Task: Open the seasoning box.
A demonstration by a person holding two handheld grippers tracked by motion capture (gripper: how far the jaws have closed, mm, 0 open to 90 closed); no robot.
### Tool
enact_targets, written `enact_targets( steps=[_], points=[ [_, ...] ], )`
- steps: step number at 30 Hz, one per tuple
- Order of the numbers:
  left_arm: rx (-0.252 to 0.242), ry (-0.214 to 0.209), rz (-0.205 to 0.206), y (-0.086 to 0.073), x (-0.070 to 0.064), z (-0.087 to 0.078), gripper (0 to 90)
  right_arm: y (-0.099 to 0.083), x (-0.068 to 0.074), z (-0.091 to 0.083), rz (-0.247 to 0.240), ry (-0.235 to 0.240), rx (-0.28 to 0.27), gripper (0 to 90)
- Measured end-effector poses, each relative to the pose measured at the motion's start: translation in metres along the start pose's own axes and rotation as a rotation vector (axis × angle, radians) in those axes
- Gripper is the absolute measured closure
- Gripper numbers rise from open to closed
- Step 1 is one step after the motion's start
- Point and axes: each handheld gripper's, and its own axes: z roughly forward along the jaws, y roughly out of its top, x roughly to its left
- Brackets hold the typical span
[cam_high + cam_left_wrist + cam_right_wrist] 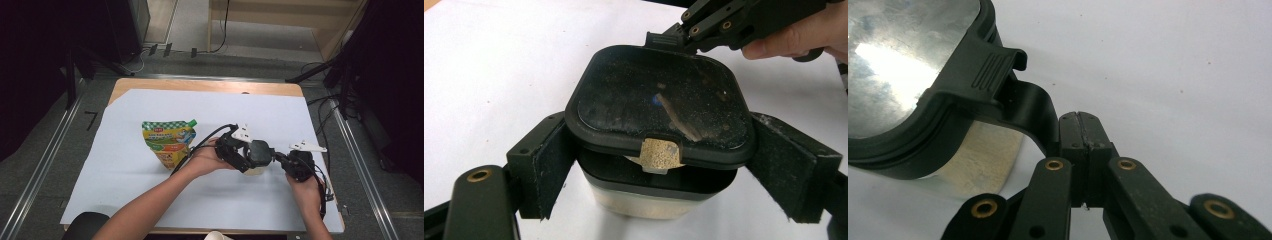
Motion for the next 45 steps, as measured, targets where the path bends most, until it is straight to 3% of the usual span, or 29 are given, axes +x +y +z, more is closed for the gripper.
enact_targets(
  steps=[9, 10, 11, 12, 15, 17, 18, 19, 23, 29, 37, 45],
  points=[
    [-0.008, 0.013, 0.009, 0.004, -0.002, -0.002, 17.2, 0.000, 0.000, 0.000, 0.000, -0.002, -0.003, 90.0],
    [-0.024, -0.006, -0.005, 0.005, -0.003, -0.005, 17.2, 0.000, 0.000, 0.000, 0.000, -0.002, -0.003, 90.0],
    [-0.050, -0.050, -0.027, 0.006, -0.001, -0.007, 23.2, 0.000, 0.000, 0.000, -0.001, -0.001, -0.005, 90.0],
    [-0.071, -0.066, -0.041, 0.008, -0.002, -0.009, 35.0, 0.000, 0.000, 0.000, 0.001, 0.003, -0.005, 90.0],
    [-0.074, -0.072, -0.012, 0.014, -0.007, -0.012, 43.8, 0.000, 0.001, 0.000, -0.004, 0.001, -0.005, 90.0],
    [-0.072, -0.078, -0.019, 0.016, -0.009, -0.012, 47.0, 0.000, 0.001, 0.000, 0.000, 0.004, -0.006, 90.0],
    [-0.067, -0.091, -0.025, 0.017, -0.009, -0.013, 54.9, 0.000, 0.001, 0.000, 0.001, 0.006, -0.008, 90.0],
    [-0.065, -0.099, -0.034, 0.020, -0.010, -0.012, 57.0, 0.000, 0.001, 0.000, 0.001, 0.005, -0.008, 90.0],
    [-0.062, -0.123, -0.052, 0.026, -0.010, -0.011, 59.9, 0.000, 0.000, 0.000, 0.006, 0.008, -0.012, 90.0],
    [-0.064, -0.138, -0.048, 0.035, -0.011, -0.006, 63.3, 0.000, 0.000, -0.002, 0.016, 0.017, -0.019, 90.0],
    [-0.072, -0.165, -0.050, 0.050, -0.012, 0.010, 64.4, -0.001, 0.002, -0.002, 0.021, 0.034, -0.017, 90.0],
    [-0.072, -0.181, -0.059, 0.050, -0.011, 0.013, 64.5, -0.002, 0.000, -0.002, 0.030, 0.050, -0.019, 90.0]
  ],
)
